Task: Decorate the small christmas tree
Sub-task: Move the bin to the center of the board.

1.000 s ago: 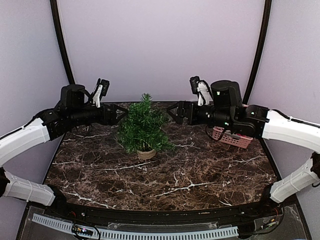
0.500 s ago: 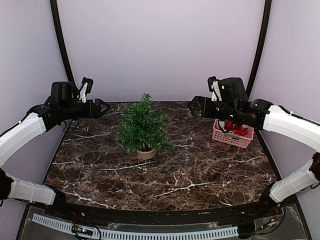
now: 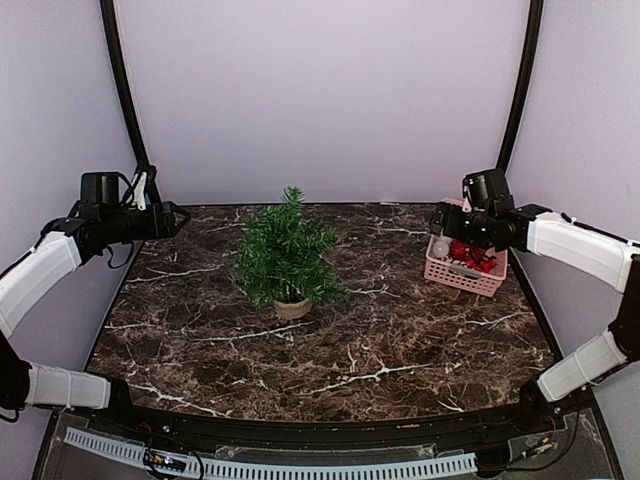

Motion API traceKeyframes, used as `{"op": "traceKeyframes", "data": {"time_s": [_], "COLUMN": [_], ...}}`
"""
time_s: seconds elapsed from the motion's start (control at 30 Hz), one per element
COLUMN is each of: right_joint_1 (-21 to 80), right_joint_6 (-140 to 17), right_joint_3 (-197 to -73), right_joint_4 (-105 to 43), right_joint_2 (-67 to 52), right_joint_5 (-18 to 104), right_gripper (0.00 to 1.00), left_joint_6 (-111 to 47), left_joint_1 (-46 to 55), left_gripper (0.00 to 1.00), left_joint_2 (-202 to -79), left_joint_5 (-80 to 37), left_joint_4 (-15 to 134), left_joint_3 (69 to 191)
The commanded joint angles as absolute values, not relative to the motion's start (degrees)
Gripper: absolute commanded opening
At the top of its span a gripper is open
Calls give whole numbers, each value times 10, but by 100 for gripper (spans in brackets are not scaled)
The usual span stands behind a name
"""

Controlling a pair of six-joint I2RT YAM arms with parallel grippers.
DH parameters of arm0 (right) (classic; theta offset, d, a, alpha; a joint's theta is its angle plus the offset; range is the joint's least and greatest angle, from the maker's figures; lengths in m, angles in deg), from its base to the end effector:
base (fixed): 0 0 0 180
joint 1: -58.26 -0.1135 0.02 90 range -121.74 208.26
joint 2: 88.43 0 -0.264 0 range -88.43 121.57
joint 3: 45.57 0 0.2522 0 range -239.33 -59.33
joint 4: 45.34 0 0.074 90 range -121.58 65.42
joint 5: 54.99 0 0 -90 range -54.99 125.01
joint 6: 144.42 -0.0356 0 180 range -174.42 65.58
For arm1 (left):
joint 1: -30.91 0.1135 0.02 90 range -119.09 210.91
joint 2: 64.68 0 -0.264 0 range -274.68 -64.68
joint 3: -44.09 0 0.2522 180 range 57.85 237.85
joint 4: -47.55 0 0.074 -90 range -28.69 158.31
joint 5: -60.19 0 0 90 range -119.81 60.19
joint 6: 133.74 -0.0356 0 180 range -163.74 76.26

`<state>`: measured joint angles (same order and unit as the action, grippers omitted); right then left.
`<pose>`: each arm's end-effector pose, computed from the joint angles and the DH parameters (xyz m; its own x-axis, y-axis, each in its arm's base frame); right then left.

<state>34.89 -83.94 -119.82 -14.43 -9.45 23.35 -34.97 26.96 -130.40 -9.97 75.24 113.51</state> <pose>0.2868 0.1161 0.2884 -0.5826 0.2739 -0.7652 0.0567 0.9529 0.2980 0.2599 -0.0301 0.3267 -0.4579 -0.1121 -0.8819 0.3079 0.9106 -0.2757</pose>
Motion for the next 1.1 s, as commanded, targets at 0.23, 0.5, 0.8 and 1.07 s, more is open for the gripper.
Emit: {"op": "traceKeyframes", "data": {"time_s": [0.23, 0.5, 0.8, 1.07], "right_joint_1": [458, 503, 524, 559], "right_joint_6": [-815, -797, -760, -764], "right_joint_3": [-1216, -1267, -1368, -1384], "right_joint_4": [-157, -150, -122, -105], "right_joint_2": [-1, 100, 207, 216], "right_joint_5": [211, 227, 228, 216], "right_gripper": [86, 76, 62, 48], "left_joint_6": [-374, -373, -367, -365], "left_joint_1": [276, 276, 277, 276], "left_gripper": [85, 85, 85, 85], "left_joint_2": [-1253, -1270, -1273, -1274], "left_joint_5": [-200, -197, -187, -182], "left_joint_4": [743, 750, 747, 745], "left_joint_3": [1088, 1091, 1087, 1085]}}
